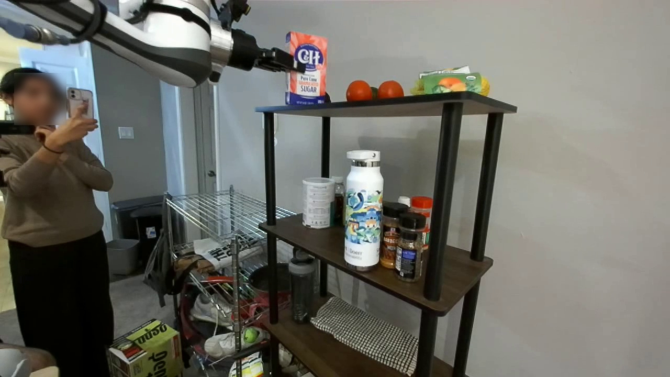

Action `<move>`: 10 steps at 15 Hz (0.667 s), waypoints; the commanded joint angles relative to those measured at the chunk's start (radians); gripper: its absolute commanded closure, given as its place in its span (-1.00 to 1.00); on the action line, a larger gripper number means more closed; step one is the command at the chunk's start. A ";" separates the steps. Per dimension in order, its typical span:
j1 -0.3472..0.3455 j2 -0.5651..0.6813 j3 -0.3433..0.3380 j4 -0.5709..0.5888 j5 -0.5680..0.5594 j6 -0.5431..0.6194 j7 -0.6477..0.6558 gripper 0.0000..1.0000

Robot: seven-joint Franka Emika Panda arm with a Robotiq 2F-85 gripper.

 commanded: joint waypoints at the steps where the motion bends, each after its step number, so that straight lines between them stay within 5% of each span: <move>1: -0.015 0.028 0.006 0.047 0.060 0.013 -0.075 0.64; 4: -0.015 0.032 0.007 0.050 0.084 0.006 -0.094 0.64; 5: -0.015 0.031 0.007 0.048 0.093 0.007 -0.102 -0.36; 10: -0.016 0.027 0.007 0.054 0.093 0.009 -0.100 -0.90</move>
